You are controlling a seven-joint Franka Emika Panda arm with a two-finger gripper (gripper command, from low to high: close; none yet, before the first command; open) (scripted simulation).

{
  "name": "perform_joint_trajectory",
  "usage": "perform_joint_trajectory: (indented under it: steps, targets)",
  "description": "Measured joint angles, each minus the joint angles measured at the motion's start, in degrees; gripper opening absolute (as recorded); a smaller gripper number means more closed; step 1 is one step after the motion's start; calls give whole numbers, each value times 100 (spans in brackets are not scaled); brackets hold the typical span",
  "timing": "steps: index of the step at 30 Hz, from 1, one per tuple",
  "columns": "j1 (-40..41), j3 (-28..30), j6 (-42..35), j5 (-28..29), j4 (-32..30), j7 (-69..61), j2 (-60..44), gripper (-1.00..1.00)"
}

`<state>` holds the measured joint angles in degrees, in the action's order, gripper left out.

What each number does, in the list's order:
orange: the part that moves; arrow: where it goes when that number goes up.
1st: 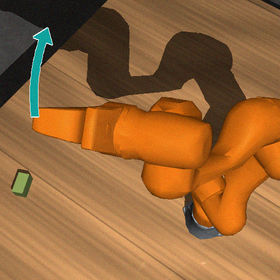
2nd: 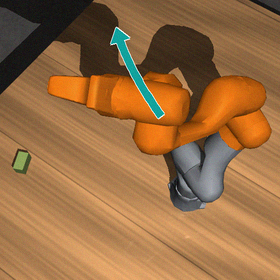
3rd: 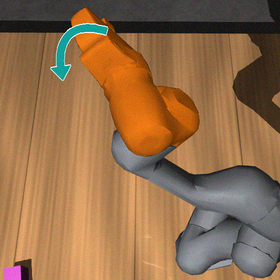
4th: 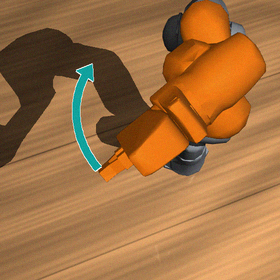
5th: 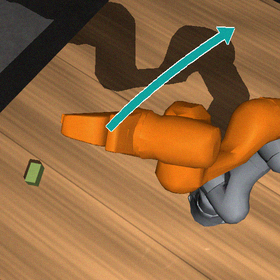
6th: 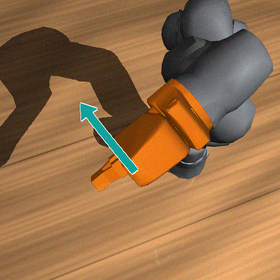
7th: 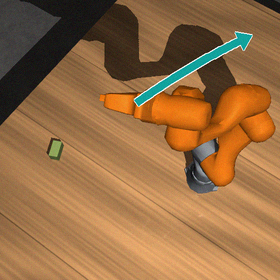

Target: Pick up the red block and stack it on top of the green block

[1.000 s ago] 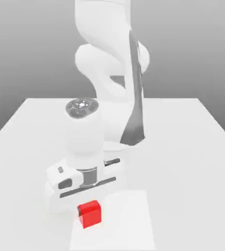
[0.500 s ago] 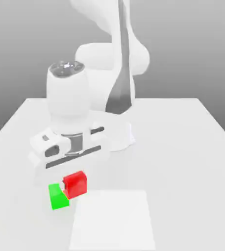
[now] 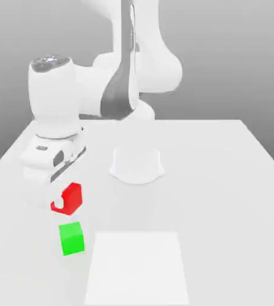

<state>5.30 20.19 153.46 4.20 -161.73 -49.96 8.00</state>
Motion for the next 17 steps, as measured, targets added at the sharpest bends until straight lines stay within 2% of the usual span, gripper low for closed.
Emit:
perform_joint_trajectory:
  steps: [9,16,17]
  targets:
    - [-279,11,560,-1060,77,-793,-747,-100]
    - [-307,4,1208,-1340,40,-988,-1302,-100]
    - [-310,10,1267,-1333,33,-982,-1345,100]
